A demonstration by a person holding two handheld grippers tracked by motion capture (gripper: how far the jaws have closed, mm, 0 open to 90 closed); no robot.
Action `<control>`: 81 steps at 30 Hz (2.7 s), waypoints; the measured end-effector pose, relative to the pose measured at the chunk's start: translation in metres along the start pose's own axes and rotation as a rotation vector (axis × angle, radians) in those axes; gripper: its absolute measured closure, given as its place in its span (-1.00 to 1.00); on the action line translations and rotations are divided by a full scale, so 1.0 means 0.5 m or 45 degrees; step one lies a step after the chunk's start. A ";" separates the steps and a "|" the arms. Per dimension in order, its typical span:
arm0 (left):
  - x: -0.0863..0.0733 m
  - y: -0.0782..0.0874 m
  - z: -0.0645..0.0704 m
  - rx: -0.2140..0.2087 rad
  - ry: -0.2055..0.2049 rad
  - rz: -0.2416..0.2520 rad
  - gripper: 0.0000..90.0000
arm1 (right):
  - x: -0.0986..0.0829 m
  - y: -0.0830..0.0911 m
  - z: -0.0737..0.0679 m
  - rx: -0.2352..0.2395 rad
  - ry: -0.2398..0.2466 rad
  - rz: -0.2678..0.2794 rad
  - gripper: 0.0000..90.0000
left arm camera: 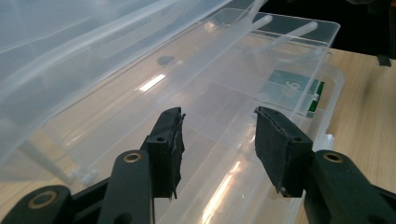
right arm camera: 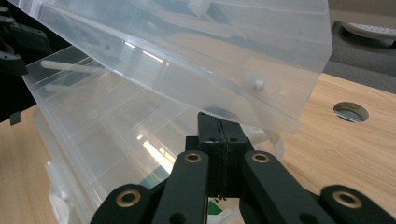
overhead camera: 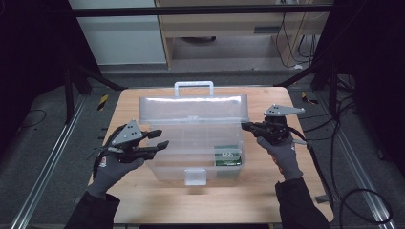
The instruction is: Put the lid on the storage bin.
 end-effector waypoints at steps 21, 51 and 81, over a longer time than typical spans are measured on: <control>-0.043 0.031 -0.070 0.117 0.081 -0.037 0.49 | -0.018 0.004 -0.009 -0.004 0.005 -0.039 1.00; -0.124 0.028 -0.079 0.147 0.173 -0.154 0.88 | -0.094 0.023 -0.027 -0.091 0.061 -0.181 1.00; -0.272 0.002 -0.180 0.445 0.292 -0.377 0.38 | -0.256 0.077 0.107 -0.450 -0.053 -0.290 0.10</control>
Point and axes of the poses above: each handheld gripper's, and its own axes: y roughly backward along the jaws, x roughly out of its top, z roughly to its right, the point moved 9 cm from there along -y, roughly forward along the jaws, and after that the axes turned 15 degrees about x, right-handed, at the moved point
